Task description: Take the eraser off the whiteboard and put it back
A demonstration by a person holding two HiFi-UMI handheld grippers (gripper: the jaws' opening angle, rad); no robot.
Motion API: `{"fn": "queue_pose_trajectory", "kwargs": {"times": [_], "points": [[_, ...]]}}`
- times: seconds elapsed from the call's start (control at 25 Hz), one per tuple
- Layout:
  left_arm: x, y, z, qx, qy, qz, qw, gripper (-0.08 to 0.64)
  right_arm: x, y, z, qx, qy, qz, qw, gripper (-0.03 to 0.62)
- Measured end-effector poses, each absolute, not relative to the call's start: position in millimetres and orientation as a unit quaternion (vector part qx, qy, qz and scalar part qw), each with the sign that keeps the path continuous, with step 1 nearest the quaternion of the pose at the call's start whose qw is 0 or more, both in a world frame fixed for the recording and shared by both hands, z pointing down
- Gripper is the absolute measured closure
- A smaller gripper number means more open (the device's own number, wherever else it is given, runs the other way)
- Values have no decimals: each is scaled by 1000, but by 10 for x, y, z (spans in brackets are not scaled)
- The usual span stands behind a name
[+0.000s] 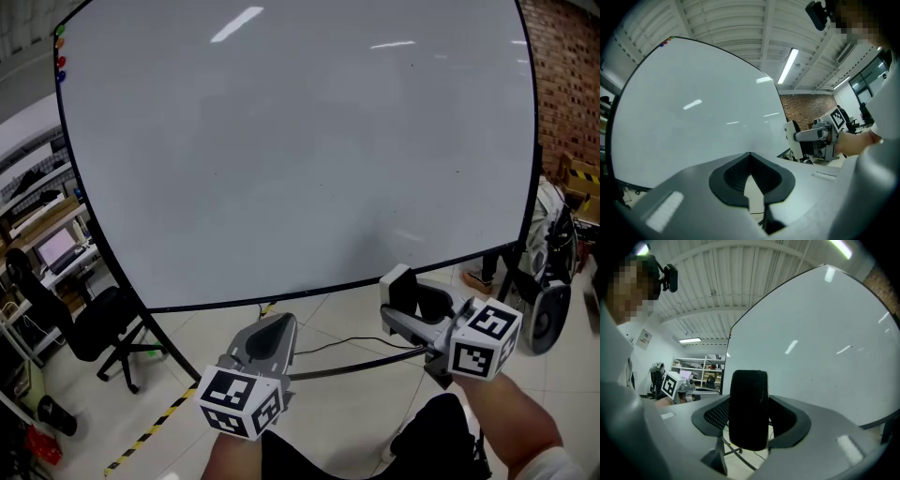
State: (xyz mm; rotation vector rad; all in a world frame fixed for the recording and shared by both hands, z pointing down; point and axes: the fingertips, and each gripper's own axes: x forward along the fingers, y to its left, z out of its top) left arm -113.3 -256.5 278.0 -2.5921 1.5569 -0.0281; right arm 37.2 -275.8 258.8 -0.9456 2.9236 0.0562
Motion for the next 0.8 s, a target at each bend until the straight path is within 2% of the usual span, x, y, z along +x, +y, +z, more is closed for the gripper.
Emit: {"fn": "queue_pose_trajectory", "kwargs": {"times": [0.8], "points": [[-1154, -2567, 2718, -855, 513, -1, 73, 543, 366, -2799, 2570, -316, 948, 17, 45, 354]]}}
